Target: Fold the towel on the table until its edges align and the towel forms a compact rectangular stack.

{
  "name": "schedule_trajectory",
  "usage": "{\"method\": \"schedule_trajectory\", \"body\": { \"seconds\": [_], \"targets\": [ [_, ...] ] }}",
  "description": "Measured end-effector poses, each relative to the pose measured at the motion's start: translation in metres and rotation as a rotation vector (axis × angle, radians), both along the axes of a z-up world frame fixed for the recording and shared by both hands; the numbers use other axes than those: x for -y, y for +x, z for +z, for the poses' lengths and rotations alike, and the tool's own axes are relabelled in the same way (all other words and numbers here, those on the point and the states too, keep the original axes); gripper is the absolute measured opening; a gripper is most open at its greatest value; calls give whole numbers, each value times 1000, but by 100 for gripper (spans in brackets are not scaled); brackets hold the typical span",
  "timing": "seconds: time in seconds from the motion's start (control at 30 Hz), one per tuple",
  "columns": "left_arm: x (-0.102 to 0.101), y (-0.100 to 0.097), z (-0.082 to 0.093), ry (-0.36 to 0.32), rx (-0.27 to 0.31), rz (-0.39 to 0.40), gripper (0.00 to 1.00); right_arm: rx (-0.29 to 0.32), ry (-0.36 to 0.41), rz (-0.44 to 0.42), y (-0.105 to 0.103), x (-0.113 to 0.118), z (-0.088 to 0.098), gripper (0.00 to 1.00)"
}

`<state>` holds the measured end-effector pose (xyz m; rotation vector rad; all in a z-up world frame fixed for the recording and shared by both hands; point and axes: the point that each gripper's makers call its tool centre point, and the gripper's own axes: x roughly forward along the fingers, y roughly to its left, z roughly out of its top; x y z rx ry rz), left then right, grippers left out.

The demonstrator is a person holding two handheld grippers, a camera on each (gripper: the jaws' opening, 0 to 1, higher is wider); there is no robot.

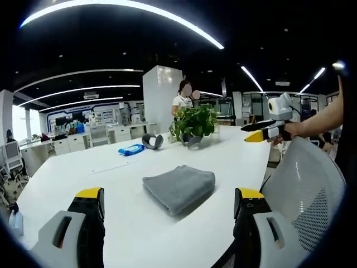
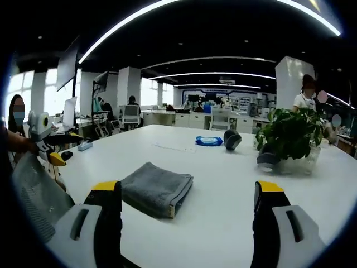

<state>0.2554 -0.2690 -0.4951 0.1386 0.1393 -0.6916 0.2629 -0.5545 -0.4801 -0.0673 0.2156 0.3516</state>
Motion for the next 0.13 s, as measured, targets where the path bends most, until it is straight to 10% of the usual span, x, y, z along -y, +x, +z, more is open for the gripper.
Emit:
{"method": "schedule_trajectory", "body": {
  "seconds": [0.13],
  "targets": [
    [-4,3,1,-6,5,22,99,-26,-15,24,0,-6,-4,99]
  ]
}}
